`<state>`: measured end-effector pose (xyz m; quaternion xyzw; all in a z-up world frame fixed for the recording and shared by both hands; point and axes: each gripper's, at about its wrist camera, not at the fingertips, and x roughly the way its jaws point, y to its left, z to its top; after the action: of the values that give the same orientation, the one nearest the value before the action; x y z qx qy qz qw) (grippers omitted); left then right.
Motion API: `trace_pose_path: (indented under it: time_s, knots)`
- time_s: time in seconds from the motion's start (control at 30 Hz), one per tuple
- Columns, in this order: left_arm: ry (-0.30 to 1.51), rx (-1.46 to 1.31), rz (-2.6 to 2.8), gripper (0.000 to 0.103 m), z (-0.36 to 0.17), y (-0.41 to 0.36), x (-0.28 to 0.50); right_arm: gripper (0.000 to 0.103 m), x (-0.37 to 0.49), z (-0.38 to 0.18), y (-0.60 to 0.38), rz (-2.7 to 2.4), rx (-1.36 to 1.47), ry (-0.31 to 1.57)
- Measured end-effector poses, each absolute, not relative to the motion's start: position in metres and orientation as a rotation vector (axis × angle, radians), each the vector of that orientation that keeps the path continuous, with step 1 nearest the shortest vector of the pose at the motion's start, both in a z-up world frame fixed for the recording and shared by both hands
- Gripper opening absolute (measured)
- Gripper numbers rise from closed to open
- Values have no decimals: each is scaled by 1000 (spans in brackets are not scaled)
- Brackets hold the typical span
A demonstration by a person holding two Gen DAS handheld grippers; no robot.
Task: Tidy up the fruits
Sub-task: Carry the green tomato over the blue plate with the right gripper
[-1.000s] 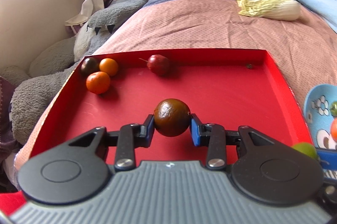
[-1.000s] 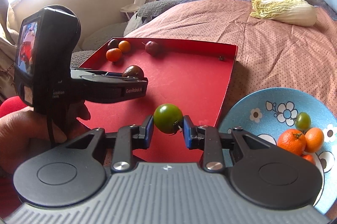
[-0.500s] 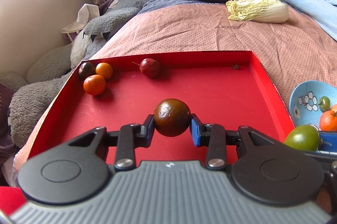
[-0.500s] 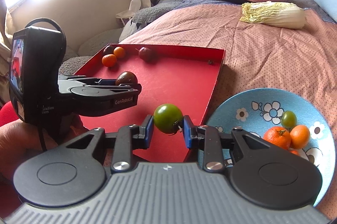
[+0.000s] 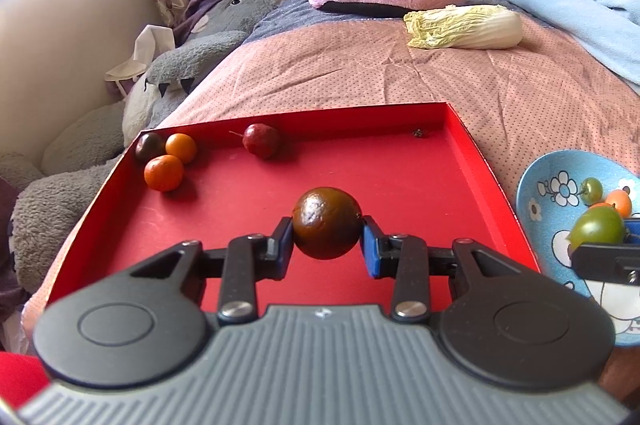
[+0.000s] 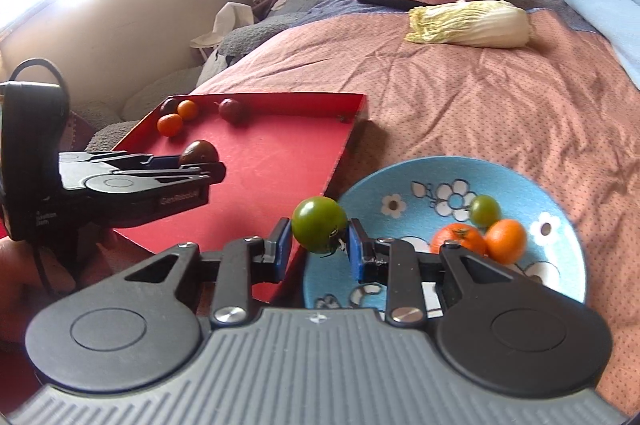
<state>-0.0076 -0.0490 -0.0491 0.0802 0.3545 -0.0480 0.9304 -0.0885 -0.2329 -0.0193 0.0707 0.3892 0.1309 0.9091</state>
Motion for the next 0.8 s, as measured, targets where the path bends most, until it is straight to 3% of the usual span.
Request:
trace_pose_path:
  time_s: [0.8]
  knots:
    - [702,164,-180,39,-47,-59,-18,34,-75,-48,-300,44,128,811]
